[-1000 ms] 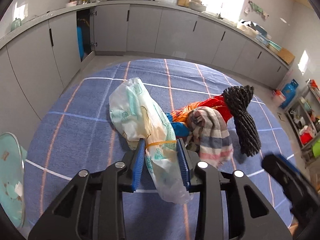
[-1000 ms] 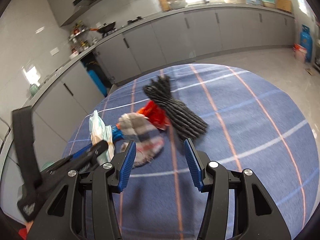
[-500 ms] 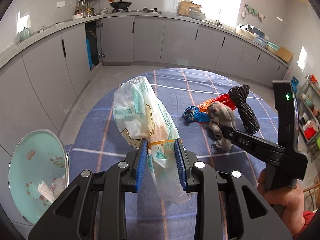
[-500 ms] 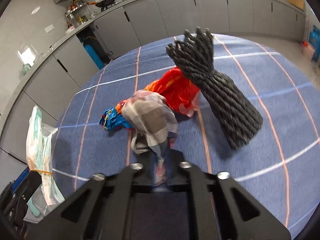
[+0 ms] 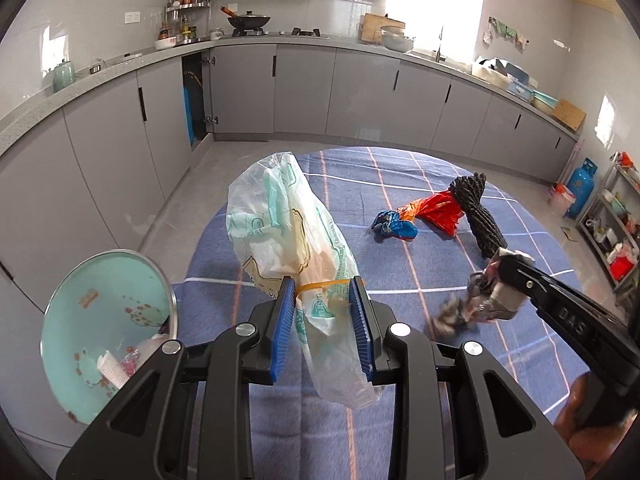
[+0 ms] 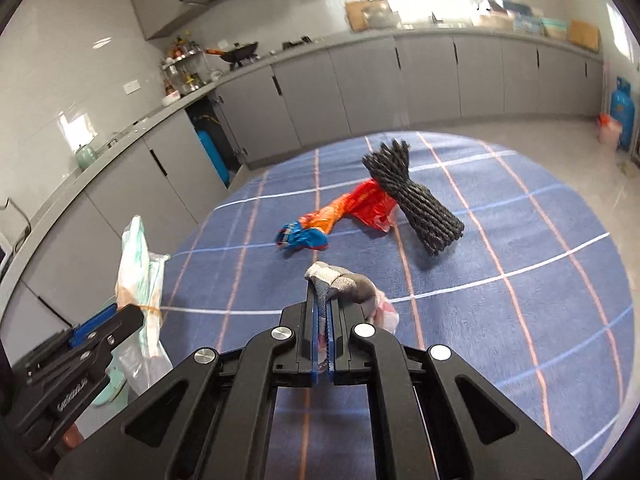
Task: Collect trash
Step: 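Grasp the printed plastic bag with the left gripper while the right grasps the striped cloth, then carry the printed bag and striped cloth over the teal bucket with both grippers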
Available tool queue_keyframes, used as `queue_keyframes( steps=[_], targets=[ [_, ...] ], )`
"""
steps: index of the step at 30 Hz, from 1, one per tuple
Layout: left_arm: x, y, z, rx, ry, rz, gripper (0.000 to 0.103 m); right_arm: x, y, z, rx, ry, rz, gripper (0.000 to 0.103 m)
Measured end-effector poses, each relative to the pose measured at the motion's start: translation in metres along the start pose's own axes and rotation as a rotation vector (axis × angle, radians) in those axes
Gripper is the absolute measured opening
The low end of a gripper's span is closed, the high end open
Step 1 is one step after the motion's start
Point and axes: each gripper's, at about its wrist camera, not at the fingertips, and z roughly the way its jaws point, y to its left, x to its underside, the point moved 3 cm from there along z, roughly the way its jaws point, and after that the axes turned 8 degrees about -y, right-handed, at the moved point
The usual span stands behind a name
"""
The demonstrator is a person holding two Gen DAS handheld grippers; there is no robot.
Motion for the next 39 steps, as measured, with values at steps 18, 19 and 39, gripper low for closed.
queue_keyframes(
  steps=[18, 19, 39],
  targets=[
    [0.009, 0.057, -0.068, -0.114, -0.073, -0.011, 0.029, 0.007, 0.094, -0.047, -0.148, -0.043, -0.109, 0.004],
    [0.01, 0.062, -0.07, -0.122, -0.075, -0.017, 0.029, 0.007, 0.101, -0.049, -0.159, -0.046, -0.12, 0.004],
    [0.029, 0.145, -0.089, -0.246, -0.071, -0.106, 0.029, 0.025, 0.196, -0.048, -0.285, -0.018, -0.227, 0.004]
  ],
)
